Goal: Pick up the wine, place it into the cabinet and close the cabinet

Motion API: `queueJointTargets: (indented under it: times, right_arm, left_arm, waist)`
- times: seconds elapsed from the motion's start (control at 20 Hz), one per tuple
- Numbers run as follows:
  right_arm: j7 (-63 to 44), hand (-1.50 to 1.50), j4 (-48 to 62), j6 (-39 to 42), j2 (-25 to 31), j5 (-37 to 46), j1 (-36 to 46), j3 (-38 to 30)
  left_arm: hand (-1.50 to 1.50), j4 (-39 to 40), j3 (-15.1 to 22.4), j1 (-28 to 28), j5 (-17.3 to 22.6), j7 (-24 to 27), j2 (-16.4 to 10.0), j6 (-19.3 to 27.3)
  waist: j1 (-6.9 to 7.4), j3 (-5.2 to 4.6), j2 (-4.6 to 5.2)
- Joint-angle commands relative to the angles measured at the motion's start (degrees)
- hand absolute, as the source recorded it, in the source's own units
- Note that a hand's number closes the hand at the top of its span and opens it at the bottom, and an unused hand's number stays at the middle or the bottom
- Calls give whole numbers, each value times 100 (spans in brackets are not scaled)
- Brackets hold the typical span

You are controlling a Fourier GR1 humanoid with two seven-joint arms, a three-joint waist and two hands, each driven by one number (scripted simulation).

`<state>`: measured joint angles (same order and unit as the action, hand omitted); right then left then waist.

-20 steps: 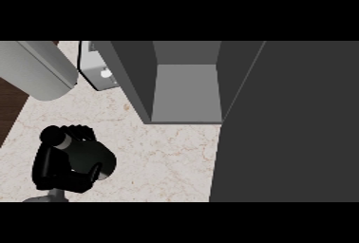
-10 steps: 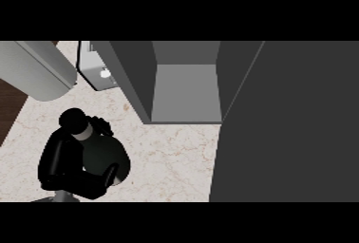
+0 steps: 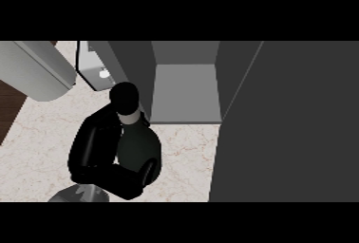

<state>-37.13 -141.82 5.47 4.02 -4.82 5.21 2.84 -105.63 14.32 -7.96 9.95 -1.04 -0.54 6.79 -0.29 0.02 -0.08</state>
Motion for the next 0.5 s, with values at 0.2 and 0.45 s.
queueJointTargets:
  times: [0.2, 0.45]
  right_arm:
    - [-846, -150, -879, -316, -91, -322, 182, 258]
    - [-325, -150, -1024, 84, -34, -497, -538, 173]
  left_arm:
    - [150, 232, 912, -722, -102, -74, 53, 1315]
    - [150, 650, 1416, -1410, -263, -181, 54, 2332]
  waist:
    - [-20, -5, -4]
    - [-63, 1, -6]
